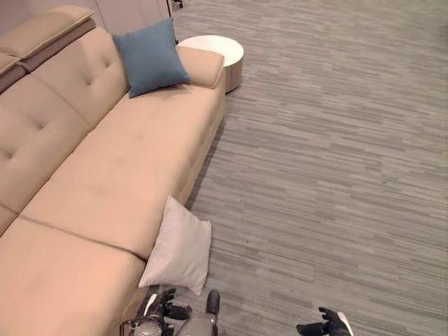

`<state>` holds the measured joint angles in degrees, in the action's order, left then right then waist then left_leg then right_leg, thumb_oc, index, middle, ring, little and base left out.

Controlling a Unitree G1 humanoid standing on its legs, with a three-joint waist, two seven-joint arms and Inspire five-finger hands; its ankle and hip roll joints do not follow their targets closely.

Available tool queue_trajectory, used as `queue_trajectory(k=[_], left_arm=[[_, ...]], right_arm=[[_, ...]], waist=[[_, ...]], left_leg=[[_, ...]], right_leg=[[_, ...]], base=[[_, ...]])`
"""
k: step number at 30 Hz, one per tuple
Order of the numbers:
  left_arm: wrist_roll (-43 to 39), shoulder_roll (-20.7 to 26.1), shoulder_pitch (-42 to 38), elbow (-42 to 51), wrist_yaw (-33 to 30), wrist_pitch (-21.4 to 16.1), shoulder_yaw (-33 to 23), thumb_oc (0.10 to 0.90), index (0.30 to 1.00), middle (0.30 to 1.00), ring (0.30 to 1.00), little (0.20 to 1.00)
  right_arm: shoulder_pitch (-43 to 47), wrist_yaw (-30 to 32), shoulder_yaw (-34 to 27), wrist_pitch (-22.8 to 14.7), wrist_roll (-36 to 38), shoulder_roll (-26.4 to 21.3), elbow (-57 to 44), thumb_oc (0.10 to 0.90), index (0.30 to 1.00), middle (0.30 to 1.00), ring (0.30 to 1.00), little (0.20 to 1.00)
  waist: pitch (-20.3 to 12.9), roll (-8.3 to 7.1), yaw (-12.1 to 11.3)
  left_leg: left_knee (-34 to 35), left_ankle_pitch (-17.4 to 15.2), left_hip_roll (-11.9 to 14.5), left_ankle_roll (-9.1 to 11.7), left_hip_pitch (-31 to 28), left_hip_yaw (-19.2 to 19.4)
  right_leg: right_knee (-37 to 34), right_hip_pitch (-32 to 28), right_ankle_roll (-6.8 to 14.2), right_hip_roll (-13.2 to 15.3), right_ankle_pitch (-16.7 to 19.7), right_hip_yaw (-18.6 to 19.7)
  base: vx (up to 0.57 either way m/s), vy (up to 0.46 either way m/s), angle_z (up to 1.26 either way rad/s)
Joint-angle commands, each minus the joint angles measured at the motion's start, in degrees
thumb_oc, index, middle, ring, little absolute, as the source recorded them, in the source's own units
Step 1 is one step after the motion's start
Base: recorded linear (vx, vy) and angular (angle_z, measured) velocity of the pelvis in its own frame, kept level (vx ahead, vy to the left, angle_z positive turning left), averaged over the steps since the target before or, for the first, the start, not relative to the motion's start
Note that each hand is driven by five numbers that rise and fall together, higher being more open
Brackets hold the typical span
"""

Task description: Pick up all the scattered cushions and arrange them neatly on the sofa.

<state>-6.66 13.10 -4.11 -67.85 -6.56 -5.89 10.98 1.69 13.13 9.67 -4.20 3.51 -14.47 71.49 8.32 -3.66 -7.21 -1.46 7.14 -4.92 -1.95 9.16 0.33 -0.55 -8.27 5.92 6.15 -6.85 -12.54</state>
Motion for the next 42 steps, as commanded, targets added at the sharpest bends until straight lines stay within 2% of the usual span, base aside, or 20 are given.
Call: queue_trajectory(k=[1,3,5,6,7,9,10,12,15,16,21,23,25,29,31,32,33,34,39,42], left_arm=[[0.78,0.64,1.76,-1.68,0.07,-0.57,-0.07,0.8,0.9,0.9,0.9,0.9],[0.51,1.14,1.54,-0.87,0.08,-0.58,-0.1,0.8,0.9,0.9,0.9,0.9],[0.36,1.47,1.07,-0.49,-0.11,-0.77,0.42,0.8,0.9,0.9,0.9,0.9],[0.1,1.63,1.14,0.0,-0.48,-1.12,0.61,0.8,0.9,0.9,0.9,0.9],[0.1,1.63,1.16,0.01,-0.48,-1.12,0.6,0.8,0.9,0.9,0.9,0.9],[-0.49,1.57,0.9,0.49,-0.6,-1.47,0.53,0.8,0.9,0.9,0.9,0.9],[-0.46,1.5,0.74,0.58,-0.56,-1.56,0.71,0.8,0.9,0.9,0.9,0.9],[-0.17,1.32,0.2,0.08,-0.49,-1.53,1.37,0.8,0.9,0.9,0.9,0.9],[0.42,1.08,-0.32,-1.51,-0.47,-1.46,1.59,0.8,0.9,0.9,0.9,0.9],[0.24,0.79,0.03,-2.18,-0.48,-1.44,1.6,0.8,0.9,0.9,0.9,0.9],[-0.34,0.17,-0.1,-2.77,-0.28,-1.42,1.54,0.8,0.9,0.9,0.9,0.9],[-1.06,-0.48,-0.39,-3.07,-0.22,-1.22,1.48,0.8,0.9,0.9,0.9,0.9],[-1.28,-0.76,-0.33,-3.16,-0.37,-1.14,1.45,0.8,0.9,0.9,0.9,0.9],[-1.42,-0.96,-0.08,-2.86,-0.2,-1.02,1.13,0.8,0.9,0.9,0.9,0.9],[-1.27,-1.02,0.07,-2.84,-0.09,-0.89,0.93,0.8,0.9,0.9,0.9,0.9],[-1.27,-1.01,0.08,-2.84,-0.09,-0.89,0.93,0.8,0.9,0.9,0.9,0.9],[-1.32,-0.95,0.2,-2.59,-0.12,-0.9,0.85,0.8,0.9,0.9,0.9,0.9],[-1.39,-0.92,0.38,-2.45,0.03,-0.88,0.77,0.8,0.9,0.9,0.9,0.9],[-1.34,-0.29,1.48,-3.26,0.35,-0.48,-0.68,0.8,0.9,0.9,0.9,0.9],[-1.41,0.48,2.16,-3.26,0.68,-0.39,-1.58,0.8,0.9,0.9,0.9,0.9]], right_arm=[[0.55,0.84,0.38,-0.85,-0.9,-4.19,-2.48,0.8,0.9,0.9,0.9,0.9],[1.5,0.46,0.27,-0.76,-0.96,-4.37,-3.05,0.8,0.9,0.9,0.9,0.9],[2.33,0.56,0.3,-0.94,-0.9,-4.45,-3.52,0.8,0.9,0.9,0.9,0.9],[2.47,0.57,0.4,-1.04,-0.82,-4.51,-3.63,0.8,0.9,0.9,0.9,0.9],[2.47,0.57,0.41,-1.05,-0.81,-4.51,-3.62,0.8,0.9,0.9,0.9,0.9],[2.75,0.55,0.42,-1.19,-0.6,-4.82,-3.72,0.8,0.9,0.9,0.9,0.9],[2.83,0.45,0.36,-1.19,-0.38,-4.88,-3.77,0.8,0.9,0.9,0.9,0.9],[2.94,0.28,0.21,-1.1,0.56,-4.84,-4.06,0.8,0.9,0.9,0.9,0.9],[2.61,0.16,0.4,-1.03,0.87,-4.64,-3.69,0.8,0.9,0.9,0.9,0.9],[2.37,0.0,0.47,-0.96,0.65,-4.52,-3.7,0.8,0.9,0.9,0.9,0.9],[2.15,0.15,0.79,-1.79,1.12,-4.69,-4.09,0.8,0.9,0.9,0.9,0.9],[2.16,0.38,0.78,-2.32,1.66,-5.31,-4.67,0.8,0.9,0.9,0.9,0.9],[1.89,0.63,0.6,-2.32,1.82,-5.68,-4.88,0.8,0.9,0.9,0.9,0.9],[1.2,0.67,-0.21,-2.28,2.87,-5.65,-4.86,0.8,0.9,0.9,0.9,0.9],[0.76,0.6,-0.57,-2.22,3.28,-5.41,-4.67,0.8,0.9,0.9,0.9,0.9],[0.75,0.6,-0.56,-2.22,3.28,-5.4,-4.67,0.8,0.9,0.9,0.9,0.9],[0.52,0.6,-0.96,-2.1,3.67,-5.26,-4.45,0.8,0.9,0.9,0.9,0.9],[0.29,0.56,-1.06,-2.08,3.81,-5.1,-4.33,0.8,0.9,0.9,0.9,0.9],[0.96,-0.02,-0.26,-1.91,2.55,-4.25,-4.57,0.8,0.9,0.9,0.9,0.9],[1.19,-0.67,0.32,-1.86,1.65,-3.97,-5.02,0.8,0.9,0.9,0.9,0.9]], waist=[[-1.95,0.59,-2.68],[-1.04,1.44,-1.98],[-0.12,2.63,-0.89],[-0.29,3.14,-0.43],[-0.2,3.14,-0.36],[-0.54,3.26,-0.09],[-0.58,3.26,0.29],[-0.71,2.96,1.44],[-1.15,2.46,1.73],[-1.8,1.94,1.64],[-1.81,1.2,1.43],[-0.95,0.96,1.28],[-0.38,0.71,1.45],[-0.58,0.41,2.17],[-0.78,0.44,2.4],[-0.82,0.44,2.45],[-0.76,0.42,2.62],[-0.87,0.38,2.54],[-1.74,0.01,1.27],[-2.03,0.22,0.28]], left_leg=[[-5.55,-8.28,0.6,1.82,-0.88,-3.24],[-5.66,-8.94,0.43,0.18,-2.29,-4.0],[-5.47,-9.28,0.45,-0.7,-3.67,-5.3],[-4.45,-9.63,0.35,-0.9,-5.36,-6.54],[-4.4,-9.65,0.33,-0.89,-5.49,-6.61],[-3.46,-9.9,0.47,-0.43,-6.1,-7.4],[-3.3,-10.01,0.47,-0.16,-6.24,-7.76],[-2.7,-10.15,0.1,0.47,-6.84,-9.53],[-2.01,-10.26,0.13,1.39,-7.43,-11.54],[-1.51,-10.43,0.6,2.13,-7.79,-12.12],[-2.4,-9.79,2.13,4.44,-6.17,-14.76],[-4.6,-8.94,3.16,5.53,-3.21,-14.47],[-6.42,-8.51,3.48,5.51,-0.95,-11.32],[-8.03,-8.78,4.81,4.91,0.59,-0.85],[-8.18,-8.8,5.41,4.56,0.7,2.6],[-8.24,-8.82,5.41,4.57,0.77,2.55],[-8.85,-8.99,6.08,4.35,0.96,5.8],[-8.92,-9.09,6.17,4.28,1.06,6.65],[-5.52,-9.84,4.33,3.38,-1.23,4.5],[-3.66,-10.54,3.29,1.84,-3.05,2.9]], right_leg=[[12.0,7.59,1.52,-3.08,2.24,-0.34],[22.89,12.83,3.85,-1.15,5.69,-0.03],[29.63,16.81,4.38,-0.64,7.56,1.17],[28.8,18.08,3.4,-0.3,6.66,2.36],[28.83,17.95,3.39,-0.27,6.59,2.29],[22.58,17.88,2.79,0.44,5.2,3.48],[19.77,17.79,2.67,0.74,5.16,4.41],[13.56,18.22,2.81,0.43,6.32,10.07],[10.17,17.05,3.13,0.03,7.04,11.42],[7.86,15.58,3.27,0.64,7.28,9.49],[4.51,12.86,2.05,-0.4,6.59,6.88],[3.13,11.57,0.83,-0.94,5.72,4.1],[2.58,10.87,0.34,-0.68,5.41,1.97],[0.77,9.06,-0.05,-0.15,5.14,-3.43],[0.43,8.24,-0.21,0.02,4.84,-5.52],[0.41,8.25,-0.21,0.02,4.85,-5.58],[0.42,7.28,-0.38,0.35,4.46,-7.69],[0.46,6.87,-0.34,0.56,4.32,-8.72],[2.43,5.89,0.36,0.88,3.38,-9.57],[9.27,7.3,1.02,2.59,3.03,-9.28]], base=[[0.09,0.119,-0.17],[0.04,0.121,-0.12],[0.06,0.07,0.17],[0.11,0.014,0.39],[0.13,-0.039,0.55],[0.1,-0.104,0.5],[0.13,-0.159,0.31],[0.12,-0.131,0.49],[0.12,-0.176,0.88],[0.16,-0.298,0.67],[0.06,-0.233,0.76],[-0.02,-0.213,0.74],[-0.03,-0.125,0.8],[0.01,-0.081,0.8],[0.04,-0.032,0.95],[0.04,-0.013,0.9],[0.05,0.0,0.67],[0.1,0.015,0.54],[0.13,0.083,0.28],[0.12,0.14,0.07]])
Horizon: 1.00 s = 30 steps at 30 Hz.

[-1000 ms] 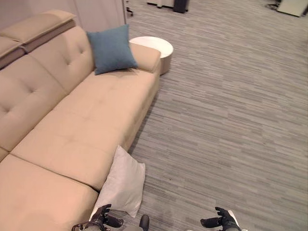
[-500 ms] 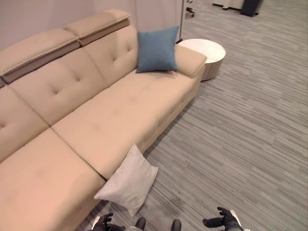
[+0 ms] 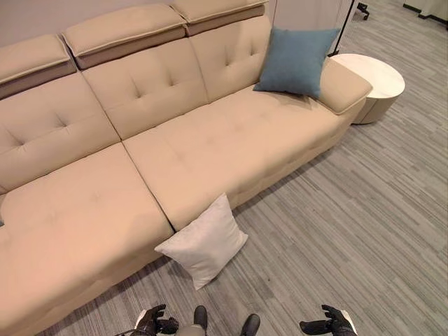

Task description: Pick up all the scattered cushions and arrange them neatly on the sofa.

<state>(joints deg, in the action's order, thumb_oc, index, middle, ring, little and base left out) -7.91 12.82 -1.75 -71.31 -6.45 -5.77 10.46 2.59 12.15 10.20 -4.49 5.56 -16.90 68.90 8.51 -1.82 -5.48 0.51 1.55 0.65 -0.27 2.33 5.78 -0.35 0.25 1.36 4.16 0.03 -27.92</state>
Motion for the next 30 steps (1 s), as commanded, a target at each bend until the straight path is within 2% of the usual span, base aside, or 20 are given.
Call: queue_trajectory(k=[1,2,4,5,6,10,11,12,14,15,17,18,19,21,26,28,30], left_arm=[[-0.3,1.43,-0.44,0.39,0.42,-0.46,-1.11,0.8,0.9,0.9,0.9,0.9],[-0.35,1.78,-0.66,0.39,0.31,-0.52,-1.1,0.8,0.9,0.9,0.9,0.9],[-0.51,2.0,-0.69,0.5,0.2,-0.82,-1.1,0.8,0.9,0.9,0.9,0.9],[-0.51,1.99,-0.71,0.49,0.2,-0.81,-1.1,0.8,0.9,0.9,0.9,0.9],[-0.7,2.06,-0.74,0.82,0.05,-1.1,-0.9,0.8,0.9,0.9,0.9,0.9],[-0.6,1.9,-1.12,0.08,-0.51,-1.58,-0.33,0.8,0.9,0.9,0.9,0.9],[-0.6,1.89,-1.12,0.07,-0.51,-1.59,-0.34,0.8,0.9,0.9,0.9,0.9],[-0.46,1.75,-1.34,-0.26,-0.81,-1.8,-0.23,0.8,0.9,0.9,0.9,0.9],[0.09,1.68,-1.45,-0.99,-1.27,-1.98,-0.23,0.8,0.9,0.9,0.9,0.9],[-0.18,1.6,-1.65,-0.8,-1.41,-2.01,-0.14,0.8,0.9,0.9,0.9,0.9],[-1.12,1.13,-2.78,-0.01,-1.54,-2.07,0.71,0.8,0.9,0.9,0.9,0.9],[-1.58,1.05,-3.46,0.79,-1.63,-2.08,1.0,0.8,0.9,0.9,0.9,0.9],[-1.87,0.99,-3.71,1.1,-1.63,-2.04,1.06,0.8,0.9,0.9,0.9,0.9],[-2.51,0.89,-4.18,1.86,-1.67,-2.14,1.41,0.8,0.9,0.9,0.9,0.9],[-3.18,0.77,-4.9,3.77,-1.38,-2.46,1.57,0.8,0.9,0.9,0.9,0.9],[-3.2,1.14,-5.11,4.27,-1.51,-2.44,1.53,0.8,0.9,0.9,0.9,0.9],[-4.92,2.28,-6.34,5.13,-2.02,-2.9,1.42,0.8,0.9,0.9,0.9,0.9]], right_arm=[[0.81,0.07,0.25,-1.34,-0.82,-1.37,-2.77,0.8,0.9,0.9,0.9,0.9],[0.99,0.0,0.38,-1.35,-0.79,-1.23,-3.0,0.8,0.9,0.9,0.9,0.9],[1.14,-0.17,0.69,-1.53,-0.83,-1.15,-3.18,0.8,0.9,0.9,0.9,0.9],[1.16,-0.17,0.69,-1.53,-0.83,-1.16,-3.17,0.8,0.9,0.9,0.9,0.9],[1.26,-0.15,0.96,-1.43,-0.87,-1.32,-3.03,0.8,0.9,0.9,0.9,0.9],[1.66,-0.18,1.08,-1.34,-0.78,-1.55,-3.01,0.8,0.9,0.9,0.9,0.9],[1.66,-0.18,1.09,-1.34,-0.78,-1.56,-3.01,0.8,0.9,0.9,0.9,0.9],[1.67,-0.11,1.07,-1.38,-0.67,-1.6,-3.32,0.8,0.9,0.9,0.9,0.9],[1.54,-0.32,1.61,-1.77,-1.31,-1.74,-3.77,0.8,0.9,0.9,0.9,0.9],[1.59,-0.32,1.62,-1.89,-1.13,-1.85,-4.1,0.8,0.9,0.9,0.9,0.9],[2.06,-0.05,1.34,-2.51,0.22,-2.58,-5.28,0.8,0.9,0.9,0.9,0.9],[1.97,-0.09,1.16,-2.59,1.04,-3.01,-5.73,0.8,0.9,0.9,0.9,0.9],[2.02,-0.06,1.14,-2.59,1.22,-3.15,-5.51,0.8,0.9,0.9,0.9,0.9],[1.91,-0.19,1.17,-2.46,1.51,-3.35,-5.15,0.8,0.9,0.9,0.9,0.9],[1.43,-0.33,0.78,-2.63,2.13,-3.49,-5.38,0.8,0.9,0.9,0.9,0.9],[1.79,-0.25,1.09,-2.62,2.21,-3.55,-5.54,0.8,0.9,0.9,0.9,0.9],[3.73,0.21,2.15,-3.25,2.94,-3.39,-6.33,0.8,0.9,0.9,0.9,0.9]], waist=[[-1.21,-1.04,-1.18],[-0.74,-0.74,-0.77],[-0.35,-0.4,-0.16],[-0.49,-0.37,-0.13],[-0.57,-0.23,0.32],[-0.52,-0.32,1.97],[-0.43,-0.24,2.01],[-0.41,-0.43,2.73],[-1.12,-1.35,2.74],[-1.19,-1.38,2.81],[-0.86,-1.34,3.37],[-0.3,-1.12,3.89],[-0.01,-1.08,4.05],[0.51,-1.18,4.32],[0.95,-0.79,5.24],[1.36,-0.96,5.0],[2.89,-1.88,4.36]], left_leg=[[-5.48,-5.1,-2.65,-0.91,3.01,-4.11],[-5.56,-5.24,-2.88,-1.25,2.62,-5.36],[-5.68,-5.85,-3.1,-1.41,1.48,-7.23],[-5.64,-5.74,-3.05,-1.4,1.66,-7.26],[-5.54,-6.1,-3.39,-1.12,0.76,-9.39],[-4.63,-6.86,-3.74,-0.13,-1.11,-13.75],[-4.61,-6.93,-3.67,-0.11,-1.26,-13.81],[-4.18,-7.21,-3.74,0.36,-1.95,-16.04],[-3.27,-7.08,-2.22,2.37,-2.54,-18.08],[-3.45,-6.73,-1.31,3.05,-1.93,-18.48],[-4.07,-5.16,1.85,4.81,0.94,-17.21],[-4.62,-4.01,3.73,5.39,2.79,-15.08],[-5.05,-3.49,4.22,5.5,3.59,-14.33],[-5.9,-2.67,4.6,5.29,5.37,-12.22],[-6.02,-2.58,4.32,4.38,8.02,-2.9],[-6.13,-2.68,4.49,4.34,8.74,-2.48],[-7.43,-2.5,3.65,4.31,12.15,-4.36]], right_leg=[[16.84,2.23,6.42,6.05,-2.65,7.53],[19.96,4.08,6.69,5.72,-2.2,9.57],[21.39,6.22,6.46,4.42,-2.71,14.08],[21.23,6.33,6.43,4.36,-2.54,14.04],[17.83,7.34,6.06,3.35,-3.1,18.06],[9.35,9.83,7.36,3.17,0.06,25.37],[9.28,9.63,7.34,3.1,0.04,25.29],[6.92,10.84,8.09,2.94,1.98,28.26],[4.13,8.89,7.96,3.6,2.49,25.45],[4.13,8.6,7.7,3.17,2.01,25.32],[4.3,7.98,6.84,2.58,0.32,22.33],[4.7,7.65,5.97,2.18,-1.0,20.51],[4.79,7.49,5.54,2.06,-1.39,19.82],[4.79,7.18,4.86,2.07,-1.79,18.23],[3.82,7.69,4.22,1.99,-2.18,13.64],[4.0,8.44,4.15,1.75,-2.07,13.43],[5.67,11.66,3.92,1.62,-2.2,13.34]], base=[[0.09,0.165,0.1],[0.08,0.132,0.25],[0.07,0.033,0.54],[0.16,-0.043,0.87],[0.17,-0.088,0.88],[0.19,-0.142,0.5],[0.18,-0.188,0.65],[0.21,-0.297,0.74],[0.24,-0.472,1.19],[0.1,-0.477,1.14],[0.01,-0.398,0.8],[-0.02,-0.28,0.85],[-0.03,-0.238,0.87],[-0.03,-0.135,0.66],[-0.03,-0.092,0.79],[-0.03,-0.038,0.23],[-0.05,-0.038,0.03]])
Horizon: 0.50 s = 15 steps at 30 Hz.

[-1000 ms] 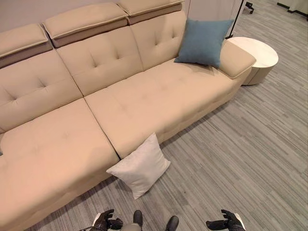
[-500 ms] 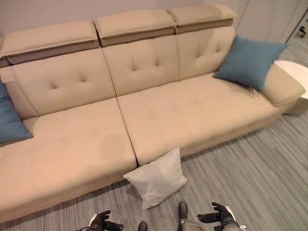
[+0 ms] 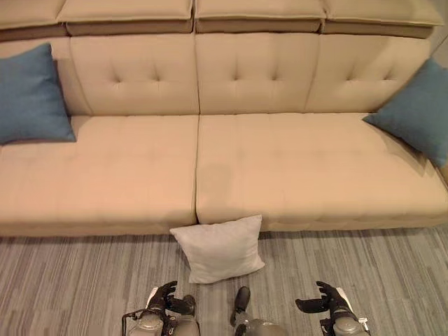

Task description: Pick up all the scattered cushions and arrange them neatly on the sofa.

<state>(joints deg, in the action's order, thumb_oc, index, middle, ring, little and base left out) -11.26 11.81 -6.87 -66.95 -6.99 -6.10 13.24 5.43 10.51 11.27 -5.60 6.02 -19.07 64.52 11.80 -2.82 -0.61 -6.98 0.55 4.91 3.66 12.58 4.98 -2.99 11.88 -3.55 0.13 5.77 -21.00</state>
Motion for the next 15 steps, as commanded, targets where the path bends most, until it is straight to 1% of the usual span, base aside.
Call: queue_trajectory(k=[1,2,3,4,5,6,7,8,9,10,14,15], left_arm=[[-2.15,3.7,-1.66,1.25,-1.82,-2.83,-1.37,0.8,0.9,0.9,0.9,0.9],[-2.82,4.16,-2.01,1.84,-2.18,-3.09,-1.48,0.8,0.9,0.9,0.9,0.9],[-4.6,4.84,-2.84,3.41,-2.98,-3.78,-1.59,0.8,0.9,0.9,0.9,0.9],[-4.6,4.84,-2.84,3.41,-2.98,-3.78,-1.59,0.8,0.9,0.9,0.9,0.9],[-5.34,5.1,-3.35,4.32,-3.29,-4.11,-1.42,0.8,0.9,0.9,0.9,0.9],[-6.47,5.38,-3.89,5.12,-3.56,-4.57,-1.5,0.8,0.9,0.9,0.9,0.9],[-7.54,5.77,-4.41,6.38,-4.07,-5.1,-1.45,0.8,0.9,0.9,0.9,0.9],[-9.33,6.41,-5.57,8.79,-4.91,-6.11,-1.36,0.8,0.9,0.9,0.9,0.9],[-10.55,6.76,-6.56,9.9,-5.32,-6.51,-1.35,0.8,0.9,0.9,0.9,0.9],[-10.56,6.77,-6.59,9.9,-5.32,-6.5,-1.36,0.8,0.9,0.9,0.9,0.9],[-14.33,8.08,-11.01,15.42,-7.3,-8.64,-1.01,0.8,0.9,0.9,0.9,0.9],[-15.03,8.24,-11.87,16.75,-7.45,-8.83,-1.09,0.8,0.9,0.9,0.9,0.9]], right_arm=[[1.45,2.05,1.12,-2.2,3.01,-1.19,-2.72,0.8,0.9,0.9,0.9,0.9],[2.0,2.06,1.4,-2.33,3.35,-1.24,-3.42,0.8,0.9,0.9,0.9,0.9],[3.25,2.69,1.83,-2.79,4.06,-1.31,-5.1,0.8,0.9,0.9,0.9,0.9],[3.25,2.69,1.84,-2.79,4.06,-1.3,-5.1,0.8,0.9,0.9,0.9,0.9],[4.08,2.94,2.06,-2.85,4.33,-1.36,-5.78,0.8,0.9,0.9,0.9,0.9],[4.92,3.35,2.26,-3.08,4.88,-1.39,-6.48,0.8,0.9,0.9,0.9,0.9],[5.88,3.79,2.39,-3.28,5.31,-1.62,-7.4,0.8,0.9,0.9,0.9,0.9],[7.71,4.68,2.59,-3.65,6.16,-1.97,-8.73,0.8,0.9,0.9,0.9,0.9],[9.07,5.15,2.75,-3.93,6.78,-2.11,-9.52,0.8,0.9,0.9,0.9,0.9],[9.11,5.15,2.75,-3.93,6.78,-2.11,-9.5,0.8,0.9,0.9,0.9,0.9],[14.98,7.33,3.52,-4.32,7.93,-3.45,-12.51,0.8,0.9,0.9,0.9,0.9],[16.49,7.74,3.72,-4.61,8.04,-3.86,-13.3,0.8,0.9,0.9,0.9,0.9]], waist=[[0.13,-1.22,-0.65],[0.65,-1.4,-0.8],[1.9,-1.64,-1.3],[1.83,-1.64,-1.29],[2.55,-1.65,-1.51],[3.01,-1.6,-1.8],[3.7,-1.61,-1.98],[4.55,-1.68,-2.15],[5.11,-1.65,-2.2],[5.04,-1.66,-2.19],[6.76,-1.22,-1.99],[6.76,-1.01,-1.92]], left_leg=[[-0.62,-1.41,-0.72,0.34,3.28,-3.57],[-1.03,-1.38,-0.77,0.22,4.37,-3.59],[-1.81,-1.26,-1.04,-0.09,6.88,-3.96],[-1.85,-1.27,-1.05,-0.09,6.98,-3.98],[-2.22,-1.17,-1.26,-0.19,8.17,-4.18],[-2.8,-2.72,-1.2,0.12,8.59,-4.59],[-3.53,-2.71,-1.45,0.11,10.03,-4.73],[-4.89,-2.77,-1.71,0.09,12.98,-4.83],[-5.53,-2.8,-1.76,0.05,14.67,-4.98],[-5.6,-2.82,-1.77,0.05,14.81,-4.99],[-8.63,-2.92,-2.41,-0.07,22.91,-4.95],[-9.11,-2.92,-2.57,-0.15,24.85,-5.0]], right_leg=[[9.23,1.34,8.62,5.84,-7.97,6.24],[10.33,2.72,8.4,5.97,-7.98,6.22],[12.7,5.79,8.15,6.44,-8.19,6.34],[12.75,5.89,8.15,6.46,-8.21,6.34],[13.66,7.33,8.03,6.69,-8.19,6.4],[14.82,8.18,8.34,6.55,-9.64,6.97],[15.78,9.84,8.33,6.91,-9.59,7.02],[16.99,12.63,8.28,7.42,-9.5,7.51],[17.8,14.49,8.33,7.76,-9.35,7.69],[17.86,14.63,8.33,7.78,-9.37,7.69],[20.35,22.89,8.61,8.9,-8.54,8.86],[20.7,24.76,8.69,9.17,-8.35,9.27]], base=[[-0.05,-0.007,-0.02],[-0.08,0.026,0.13],[-0.06,0.033,0.19],[-0.06,0.044,0.18],[0.04,0.023,0.09],[0.02,0.051,0.11],[-0.01,0.067,0.06],[-0.1,0.085,0.03],[-0.08,0.057,-0.01],[-0.06,0.033,0.05],[-0.11,0.065,0.06],[-0.1,0.059,-0.03]])
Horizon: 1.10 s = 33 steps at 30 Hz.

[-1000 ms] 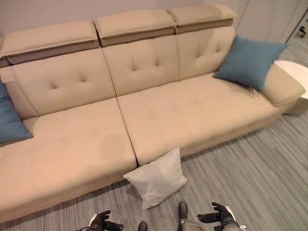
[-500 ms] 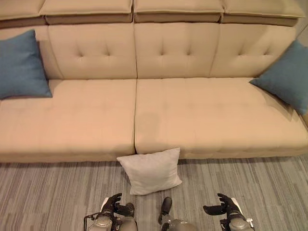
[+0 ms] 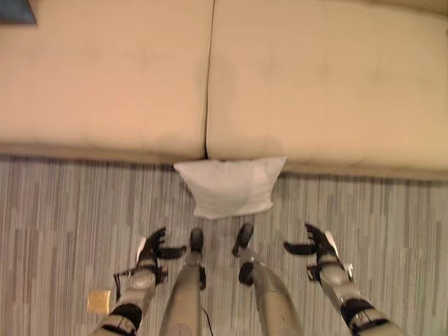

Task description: Pick up all the scattered cushions and arrange them neatly on the sofa.

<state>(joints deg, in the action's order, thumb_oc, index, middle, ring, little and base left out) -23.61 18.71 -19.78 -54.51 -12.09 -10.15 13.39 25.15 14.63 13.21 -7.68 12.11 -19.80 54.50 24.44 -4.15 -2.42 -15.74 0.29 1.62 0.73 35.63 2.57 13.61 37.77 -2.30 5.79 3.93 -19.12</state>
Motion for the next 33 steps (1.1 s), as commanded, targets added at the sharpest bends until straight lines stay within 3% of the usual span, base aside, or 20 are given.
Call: queue_trajectory(k=[1,3,8,9,15,25,33], left_arm=[[-3.46,1.8,-0.21,5.01,-2.64,-5.28,-1.2,0.8,0.9,0.9,0.9,0.9],[-4.3,3.73,-5.0,7.22,-3.74,-6.21,-1.08,0.8,0.9,0.9,0.9,0.9],[-4.73,5.05,-10.4,6.98,-4.92,-6.51,-0.42,0.8,0.9,0.9,0.9,0.9],[-5.12,5.69,-14.0,7.42,-5.98,-6.73,0.15,0.8,0.9,0.9,0.9,0.9],[-4.8,6.11,-16.79,9.71,-7.74,-7.06,0.52,0.8,0.9,0.9,0.9,0.9],[-2.64,6.07,-19.11,11.21,-8.51,-6.52,2.31,0.8,0.9,0.9,0.9,0.9],[-0.95,4.48,-19.43,13.35,-9.44,-6.32,2.68,0.8,0.9,0.9,0.9,0.9]], right_arm=[[-1.6,4.43,1.78,-2.66,2.22,-3.6,-3.88,0.8,0.9,0.9,0.9,0.9],[4.47,6.06,2.06,-3.05,2.27,-5.85,-5.39,0.8,0.9,0.9,0.9,0.9],[11.18,7.71,3.58,-3.03,0.94,-8.95,-5.73,0.8,0.9,0.9,0.9,0.9],[15.27,9.33,3.88,-2.82,0.05,-10.6,-6.47,0.8,0.9,0.9,0.9,0.9],[17.73,11.4,3.45,-3.14,-0.57,-11.61,-7.96,0.8,0.9,0.9,0.9,0.9],[19.51,11.57,3.78,-3.53,-0.7,-11.62,-7.91,0.8,0.9,0.9,0.9,0.9],[17.86,11.55,3.89,-3.7,-2.34,-10.69,-10.57,0.8,0.9,0.9,0.9,0.9]], waist=[[-5.59,0.39,0.04],[-5.28,0.72,0.39],[-5.55,0.81,0.76],[-5.31,1.12,1.41],[-4.85,1.47,2.19],[-5.61,2.1,2.65],[-5.71,2.13,3.24]], left_leg=[[-0.93,-2.61,0.6,2.72,4.11,-2.5],[-1.65,-2.29,0.52,2.62,10.56,-2.53],[-2.06,-1.91,0.3,2.56,16.15,-2.74],[-2.74,-1.68,0.14,2.58,20.56,-3.11],[-3.81,-1.31,-0.08,2.36,25.79,-3.77],[-5.14,-0.75,-0.15,2.71,31.5,-4.46],[-3.18,0.46,0.0,2.94,32.04,-4.49]], right_leg=[[4.63,1.14,7.52,3.61,-6.36,7.74],[6.01,8.33,8.17,4.22,-5.34,8.88],[6.57,14.15,8.63,4.71,-4.93,9.6],[7.65,18.49,8.86,5.04,-4.98,10.11],[10.18,24.35,9.26,5.23,-5.15,10.8],[12.55,30.31,9.53,5.45,-5.19,11.2],[12.07,31.4,10.03,5.25,-4.56,10.9]], base=[[-0.08,0.046,-0.01],[-0.1,0.048,0.03],[-0.02,0.014,0.02],[0.0,0.0,0.0],[-0.01,0.001,0.01],[-0.01,-0.011,0.04],[0.0,-0.004,0.0]])
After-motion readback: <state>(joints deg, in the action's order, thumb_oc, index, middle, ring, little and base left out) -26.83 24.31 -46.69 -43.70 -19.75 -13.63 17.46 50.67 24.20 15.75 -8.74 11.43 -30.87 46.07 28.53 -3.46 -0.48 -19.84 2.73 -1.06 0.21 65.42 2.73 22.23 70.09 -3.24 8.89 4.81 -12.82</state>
